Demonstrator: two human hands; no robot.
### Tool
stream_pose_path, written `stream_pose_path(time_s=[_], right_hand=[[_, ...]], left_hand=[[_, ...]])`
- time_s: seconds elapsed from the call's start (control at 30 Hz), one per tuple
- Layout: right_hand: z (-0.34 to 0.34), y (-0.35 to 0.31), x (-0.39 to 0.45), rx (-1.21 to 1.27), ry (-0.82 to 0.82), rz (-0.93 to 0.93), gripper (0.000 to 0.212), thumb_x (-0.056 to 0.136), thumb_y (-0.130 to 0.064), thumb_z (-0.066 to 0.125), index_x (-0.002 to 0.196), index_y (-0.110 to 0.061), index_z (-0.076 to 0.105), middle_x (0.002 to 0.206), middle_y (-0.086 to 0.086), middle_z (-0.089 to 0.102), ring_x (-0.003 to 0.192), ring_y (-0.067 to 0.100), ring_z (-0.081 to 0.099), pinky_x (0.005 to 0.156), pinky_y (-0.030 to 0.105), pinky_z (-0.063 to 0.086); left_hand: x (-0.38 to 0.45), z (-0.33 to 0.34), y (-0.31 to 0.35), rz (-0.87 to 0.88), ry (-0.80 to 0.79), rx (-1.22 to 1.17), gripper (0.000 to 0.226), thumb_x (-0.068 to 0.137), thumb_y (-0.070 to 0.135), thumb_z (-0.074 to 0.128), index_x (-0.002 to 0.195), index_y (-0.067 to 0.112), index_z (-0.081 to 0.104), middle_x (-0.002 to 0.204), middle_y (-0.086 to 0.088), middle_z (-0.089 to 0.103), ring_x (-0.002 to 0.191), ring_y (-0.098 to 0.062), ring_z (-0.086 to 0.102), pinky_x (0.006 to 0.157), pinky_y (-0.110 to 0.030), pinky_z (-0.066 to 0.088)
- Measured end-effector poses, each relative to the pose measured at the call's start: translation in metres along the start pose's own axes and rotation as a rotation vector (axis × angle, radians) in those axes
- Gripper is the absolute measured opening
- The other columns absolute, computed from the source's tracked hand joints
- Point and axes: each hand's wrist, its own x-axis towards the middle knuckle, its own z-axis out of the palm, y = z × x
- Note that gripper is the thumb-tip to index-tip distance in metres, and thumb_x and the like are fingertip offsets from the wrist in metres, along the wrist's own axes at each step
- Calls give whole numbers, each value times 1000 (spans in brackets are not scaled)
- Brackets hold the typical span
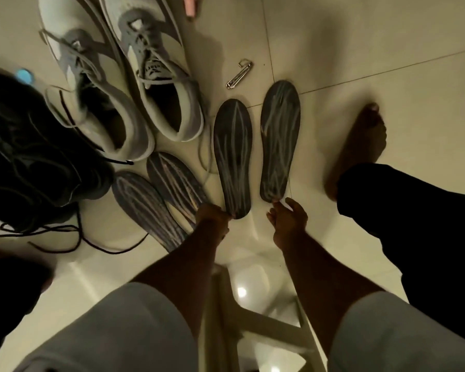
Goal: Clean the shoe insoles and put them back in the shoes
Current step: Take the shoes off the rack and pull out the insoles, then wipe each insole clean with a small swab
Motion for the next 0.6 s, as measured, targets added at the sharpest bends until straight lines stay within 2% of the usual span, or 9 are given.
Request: stream_pose_path(time_s=[0.07,0.13,0.17,0.23,0.3,0.37,0.5,0.57,0.6], right_hand=[[8,-7,-16,-15,8,-65,33,88,4,59,120,-4,56,85,12,63,75,21,63,74,30,53],[22,-24,-39,-105,-43,-168,20,84,9,60,102,-2,63,85,12,65,73,24,64,66,28,53],[30,-35,-55,-141,-96,-217,15,84,8,59,93,-3,64,84,13,65,73,25,63,63,28,53],[48,-64,-91,-219,-212,-353,12,85,6,57,91,-2,66,84,13,66,75,25,62,66,26,54],[64,-99,-130,-443,-290,-641,13,85,1,62,96,-2,68,88,9,67,83,20,61,79,27,52],[74,-142,-178,-610,-374,-891,15,86,-5,64,100,-6,69,88,1,65,82,11,59,81,23,48],[90,-229,-273,-598,-514,-1321,17,83,-2,67,99,-5,72,86,-4,67,77,2,61,78,13,48],[99,-275,-311,-600,-543,-1509,16,82,1,67,95,-6,73,84,-4,68,76,-1,59,73,7,45],[103,-294,-327,-595,-546,-1553,14,82,0,67,93,-6,73,84,-1,69,75,1,60,72,9,45]], left_hand=[[-9,-16,12,142,121,328,34,89,26,71,108,-1,66,109,-16,69,105,-31,66,86,-35,54],[-30,-33,36,304,165,475,26,94,27,63,104,2,66,106,-11,68,106,-27,64,81,-30,48],[-43,-43,52,374,172,471,26,95,25,62,108,3,66,109,-11,67,108,-27,63,83,-30,48],[-79,-65,91,504,227,429,26,94,21,61,114,5,68,114,-14,67,110,-31,63,90,-34,50],[-121,-86,132,687,289,427,27,92,22,57,109,8,72,112,-17,69,108,-35,63,91,-35,50],[-175,-109,176,894,395,386,28,89,26,54,98,10,75,105,-16,71,101,-35,65,87,-35,52],[-291,-151,254,1248,659,195,18,91,19,56,79,8,65,79,-7,64,75,-26,60,69,-38,51],[-340,-166,292,1441,762,110,19,89,18,55,74,7,58,76,-8,57,72,-25,54,67,-42,47],[-356,-171,309,1527,808,114,19,89,19,55,77,6,59,79,-9,57,76,-26,54,69,-42,46]])
